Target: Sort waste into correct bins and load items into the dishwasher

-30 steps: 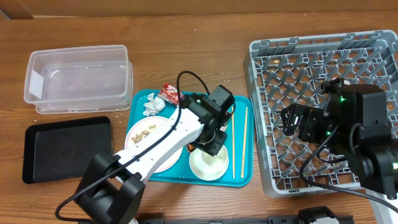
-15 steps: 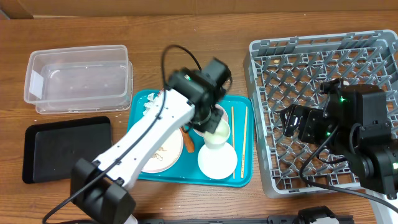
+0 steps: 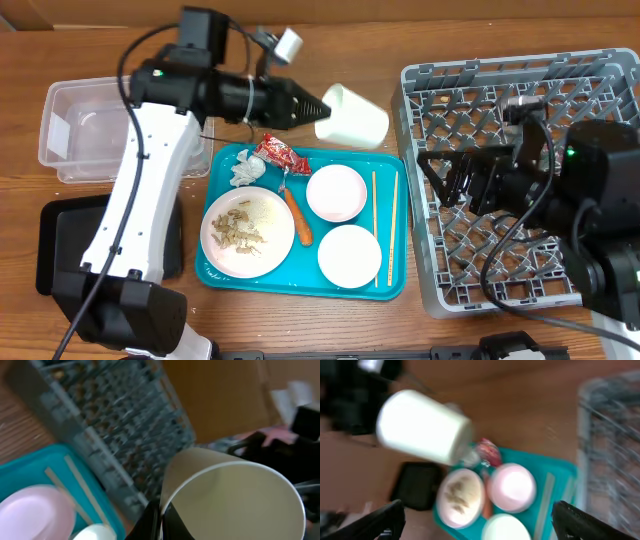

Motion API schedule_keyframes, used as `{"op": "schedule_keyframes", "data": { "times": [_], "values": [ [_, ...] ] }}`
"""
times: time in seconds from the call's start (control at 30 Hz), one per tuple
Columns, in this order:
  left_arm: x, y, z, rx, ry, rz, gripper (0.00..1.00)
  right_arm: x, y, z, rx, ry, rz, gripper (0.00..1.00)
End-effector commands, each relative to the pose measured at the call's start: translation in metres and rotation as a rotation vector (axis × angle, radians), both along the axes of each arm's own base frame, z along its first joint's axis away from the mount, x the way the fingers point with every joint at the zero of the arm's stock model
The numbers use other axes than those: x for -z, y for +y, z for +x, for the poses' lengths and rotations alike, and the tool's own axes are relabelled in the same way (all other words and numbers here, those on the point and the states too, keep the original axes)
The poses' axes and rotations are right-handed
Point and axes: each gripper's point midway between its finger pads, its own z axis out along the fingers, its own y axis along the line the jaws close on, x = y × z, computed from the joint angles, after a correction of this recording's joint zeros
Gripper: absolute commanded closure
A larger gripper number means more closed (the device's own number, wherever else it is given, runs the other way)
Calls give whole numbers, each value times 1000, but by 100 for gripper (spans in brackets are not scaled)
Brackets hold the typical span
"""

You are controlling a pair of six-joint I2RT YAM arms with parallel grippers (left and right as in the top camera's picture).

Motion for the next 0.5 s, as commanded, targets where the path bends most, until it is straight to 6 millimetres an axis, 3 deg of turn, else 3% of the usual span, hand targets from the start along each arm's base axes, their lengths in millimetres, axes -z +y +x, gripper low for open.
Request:
{"op": "schedule_keyframes", "data": {
  "times": [0.0,0.33,0.47],
  "values": [
    [-66,-13,-40,213,6,-316,96,-38,30,-27,-233,-91,137,4],
    [-70,-37,-61,307,12,-335,96,-50,52,-16,-406,-127,232,7],
    [-70,-43,-67,329,13,-336,96,-57,55,-16,-439,-165,245,19]
  ]
}}
